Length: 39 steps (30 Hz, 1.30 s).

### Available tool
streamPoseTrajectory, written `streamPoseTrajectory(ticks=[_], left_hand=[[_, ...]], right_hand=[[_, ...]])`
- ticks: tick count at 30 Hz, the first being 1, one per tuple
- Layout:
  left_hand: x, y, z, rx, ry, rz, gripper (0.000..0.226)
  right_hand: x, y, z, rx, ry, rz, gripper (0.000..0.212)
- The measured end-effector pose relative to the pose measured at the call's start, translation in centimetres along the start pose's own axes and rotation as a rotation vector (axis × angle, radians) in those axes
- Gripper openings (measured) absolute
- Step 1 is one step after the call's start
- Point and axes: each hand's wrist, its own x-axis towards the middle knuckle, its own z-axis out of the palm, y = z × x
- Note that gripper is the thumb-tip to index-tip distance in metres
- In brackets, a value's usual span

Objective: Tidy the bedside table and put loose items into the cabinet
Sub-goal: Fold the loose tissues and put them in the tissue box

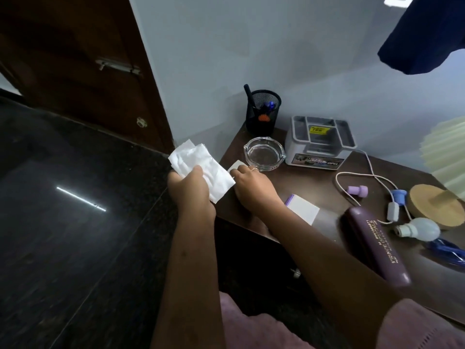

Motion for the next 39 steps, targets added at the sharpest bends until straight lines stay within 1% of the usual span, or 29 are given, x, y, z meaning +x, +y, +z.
streamPoseTrajectory(ticks=[2,4,6,8,10,12,13,16,18,19,20,22,24,25,26,28,30,31,33,34,35,37,39], left_hand=[[-0.2,-0.1,0.1,0.006,-0.009,0.014,0.037],[-0.1,-0.1,-0.1,0.023,-0.001,0.036,0.036],[0.2,0.0,-0.2,0.058,0.01,0.079,0.035],[0.1,-0.1,0.0,0.099,-0.029,0.085,0.031],[-0.6,-0.3,0.7,0.151,-0.133,0.079,0.025],[-1.4,-0.8,1.6,0.185,-0.282,0.07,0.024],[-1.8,-1.0,2.1,0.186,-0.362,0.06,0.023],[-3.2,-1.5,3.4,0.196,-0.568,0.017,0.026],[-4.1,-1.7,3.9,0.209,-0.638,0.024,0.025],[-4.4,-1.9,4.1,0.211,-0.652,0.018,0.023],[-4.6,-2.0,4.3,0.205,-0.671,-0.004,0.02],[-5.2,-2.2,4.6,0.185,-0.709,-0.063,0.018],[-5.6,-2.3,4.9,0.171,-0.715,-0.082,0.016],[-5.7,-2.4,5.1,0.145,-0.7,-0.095,0.013],[-5.9,-2.5,5.3,0.128,-0.675,-0.116,0.014],[-6.1,-3.0,5.7,0.086,-0.617,-0.171,0.026],[-6.8,-3.5,6.1,0.081,-0.609,-0.226,0.05],[-6.9,-3.9,6.3,0.064,-0.631,-0.26,0.06],[-7.6,-4.2,6.7,0.021,-0.646,-0.289,0.061],[-8.0,-4.1,6.8,0.028,-0.63,-0.288,0.063],[-8.0,-4.4,7.1,0.026,-0.634,-0.29,0.068],[-8.4,-4.8,7.4,0.04,-0.665,-0.289,0.078],[-9.4,-5.0,7.6,0.059,-0.69,-0.247,0.074]], right_hand=[[-0.2,0.2,-0.6,0.099,0.003,0.052,0.026],[-0.3,0.7,-2.4,0.265,0.028,0.131,0.02],[-0.6,1.5,-5.4,0.354,0.048,0.117,0.016],[-1.5,2.7,-9.1,0.449,-0.004,0.093,0.013],[-2.9,3.6,-12.7,0.676,-0.092,0.047,0.016],[-4.5,4.2,-15.2,0.933,-0.246,0.041,0.02],[-5.1,4.5,-15.9,0.999,-0.311,0.05,0.022],[-6.7,5.6,-16.3,1.022,-0.376,0.085,0.022],[-7.6,6.1,-16.5,1.032,-0.444,0.099,0.018],[-7.9,6.3,-16.4,1.0,-0.462,0.096,0.016],[-8.2,6.4,-16.4,0.953,-0.443,0.105,0.016],[-8.4,6.4,-16.2,0.785,-0.273,0.164,0.016],[-8.4,6.2,-16.0,0.6,-0.099,0.202,0.021],[-8.6,6.1,-15.8,0.589,-0.043,0.207,0.023],[-8.8,5.9,-15.5,0.625,0.003,0.217,0.025],[-9.5,5.2,-14.8,0.739,0.093,0.27,0.032],[-10.4,4.6,-13.9,0.897,0.195,0.383,0.04],[-10.9,4.4,-13.6,1.024,0.224,0.456,0.044],[-11.8,4.6,-13.1,1.291,0.173,0.606,0.046],[-12.2,4.7,-13.1,1.362,0.126,0.623,0.042],[-12.6,4.7,-13.1,1.385,0.098,0.593,0.034],[-13.0,4.2,-12.9,1.392,0.125,0.535,0.018],[-13.1,4.1,-12.6,1.417,0.177,0.54,0.015]])
